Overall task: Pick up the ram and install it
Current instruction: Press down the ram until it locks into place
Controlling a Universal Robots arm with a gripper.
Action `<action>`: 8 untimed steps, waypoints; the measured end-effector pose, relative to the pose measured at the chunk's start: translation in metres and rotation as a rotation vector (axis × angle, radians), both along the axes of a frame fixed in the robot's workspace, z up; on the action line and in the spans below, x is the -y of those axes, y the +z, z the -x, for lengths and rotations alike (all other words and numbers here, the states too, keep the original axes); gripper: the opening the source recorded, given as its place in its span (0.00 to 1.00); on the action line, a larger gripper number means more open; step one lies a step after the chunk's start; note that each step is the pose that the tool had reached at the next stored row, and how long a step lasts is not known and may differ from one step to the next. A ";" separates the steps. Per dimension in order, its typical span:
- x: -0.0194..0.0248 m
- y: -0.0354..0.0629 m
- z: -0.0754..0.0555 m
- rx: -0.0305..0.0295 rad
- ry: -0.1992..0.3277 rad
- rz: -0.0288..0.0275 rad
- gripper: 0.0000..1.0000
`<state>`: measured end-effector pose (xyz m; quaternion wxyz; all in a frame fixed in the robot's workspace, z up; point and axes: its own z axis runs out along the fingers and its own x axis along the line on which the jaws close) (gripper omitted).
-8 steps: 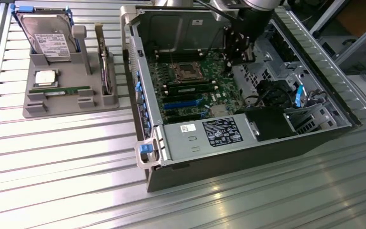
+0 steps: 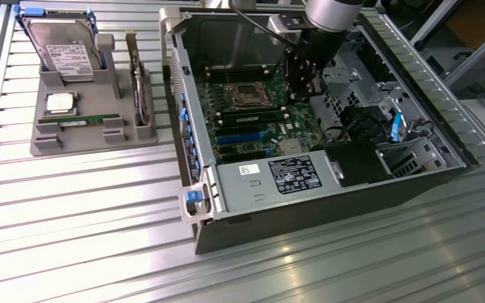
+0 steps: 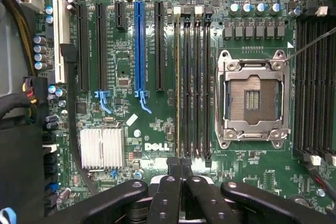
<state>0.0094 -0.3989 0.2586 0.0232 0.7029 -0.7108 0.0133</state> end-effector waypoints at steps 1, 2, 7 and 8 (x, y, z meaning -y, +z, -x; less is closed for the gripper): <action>0.0000 -0.0036 0.000 0.0000 0.000 -0.0001 0.11; 0.0000 -0.0081 0.001 0.0000 0.000 0.0005 0.11; 0.0000 -0.0254 0.002 0.0000 0.000 0.0019 0.11; 0.0001 -0.0264 0.002 -0.0002 0.000 0.0023 0.11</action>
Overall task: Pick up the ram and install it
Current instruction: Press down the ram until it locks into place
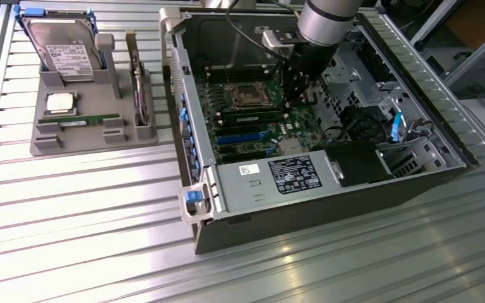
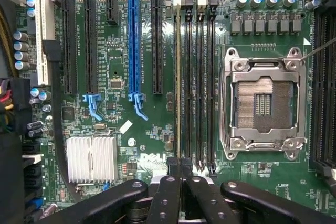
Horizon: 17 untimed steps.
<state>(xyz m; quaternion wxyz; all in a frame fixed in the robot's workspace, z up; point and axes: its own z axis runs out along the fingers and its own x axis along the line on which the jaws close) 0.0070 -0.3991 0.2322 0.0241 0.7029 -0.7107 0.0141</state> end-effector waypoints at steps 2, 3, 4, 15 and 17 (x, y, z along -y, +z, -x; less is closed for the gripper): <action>0.0000 0.0028 0.000 0.0018 0.000 -0.0012 0.11; 0.0000 0.0103 0.000 0.0017 0.000 -0.0005 0.11; 0.0000 0.0105 0.000 0.0019 0.000 -0.0007 0.11; 0.0000 0.0092 0.001 0.0012 0.000 -0.0003 0.11; 0.0000 0.0092 0.013 0.0036 0.000 -0.0009 0.11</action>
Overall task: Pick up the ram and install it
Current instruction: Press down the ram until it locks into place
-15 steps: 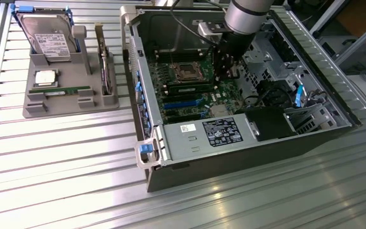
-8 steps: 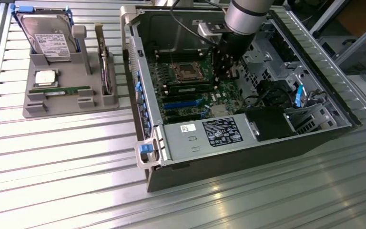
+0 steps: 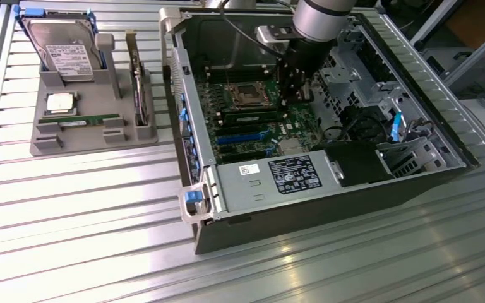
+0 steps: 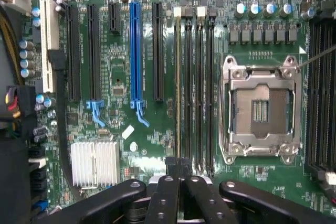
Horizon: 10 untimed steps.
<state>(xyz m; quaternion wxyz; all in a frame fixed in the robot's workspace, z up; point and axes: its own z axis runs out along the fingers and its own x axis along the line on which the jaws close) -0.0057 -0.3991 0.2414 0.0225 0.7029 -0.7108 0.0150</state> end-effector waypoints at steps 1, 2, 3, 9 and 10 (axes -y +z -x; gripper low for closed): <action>0.0000 0.0000 0.012 -0.0001 0.000 0.0001 0.11; 0.0000 -0.0003 0.022 0.0000 0.000 0.0002 0.11; 0.0000 -0.0007 0.029 -0.0001 0.000 0.0002 0.11; 0.0002 -0.0131 0.052 -0.0006 0.000 0.0009 0.11; 0.0002 -0.0150 0.052 -0.0007 0.000 0.0009 0.11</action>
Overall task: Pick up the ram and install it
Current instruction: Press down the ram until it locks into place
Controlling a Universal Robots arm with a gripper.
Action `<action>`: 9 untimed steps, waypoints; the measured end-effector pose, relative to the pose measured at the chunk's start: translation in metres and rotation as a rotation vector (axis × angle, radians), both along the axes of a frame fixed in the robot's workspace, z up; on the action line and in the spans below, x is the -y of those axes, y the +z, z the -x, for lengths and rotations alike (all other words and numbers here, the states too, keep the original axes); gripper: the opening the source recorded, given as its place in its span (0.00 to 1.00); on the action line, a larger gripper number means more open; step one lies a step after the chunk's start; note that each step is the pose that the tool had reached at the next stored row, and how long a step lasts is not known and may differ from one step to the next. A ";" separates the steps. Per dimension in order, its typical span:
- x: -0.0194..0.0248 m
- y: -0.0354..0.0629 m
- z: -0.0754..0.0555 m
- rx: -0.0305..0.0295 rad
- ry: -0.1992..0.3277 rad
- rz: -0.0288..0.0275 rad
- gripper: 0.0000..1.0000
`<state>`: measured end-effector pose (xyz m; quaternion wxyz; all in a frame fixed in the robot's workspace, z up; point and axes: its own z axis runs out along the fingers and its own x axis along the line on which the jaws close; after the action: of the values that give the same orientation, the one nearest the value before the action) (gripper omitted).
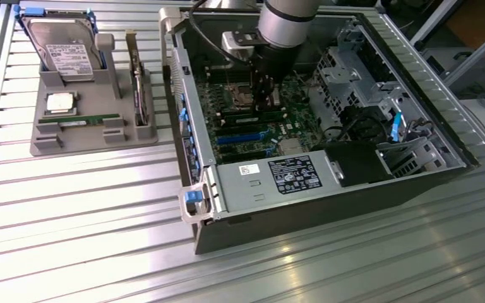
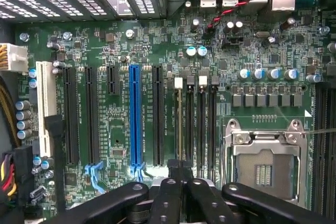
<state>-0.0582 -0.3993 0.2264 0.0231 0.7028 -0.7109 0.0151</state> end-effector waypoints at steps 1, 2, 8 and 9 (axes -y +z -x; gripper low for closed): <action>0.0001 -0.0002 0.000 0.0001 0.000 -0.0002 0.11; -0.0003 0.0027 0.000 0.0015 0.000 -0.0022 0.11; -0.0002 0.0102 -0.024 0.0011 0.000 -0.0015 0.11; -0.0002 0.0101 -0.036 0.0007 0.000 -0.0015 0.11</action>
<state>-0.0221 -0.3991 0.2366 0.0223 0.7027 -0.7110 0.0148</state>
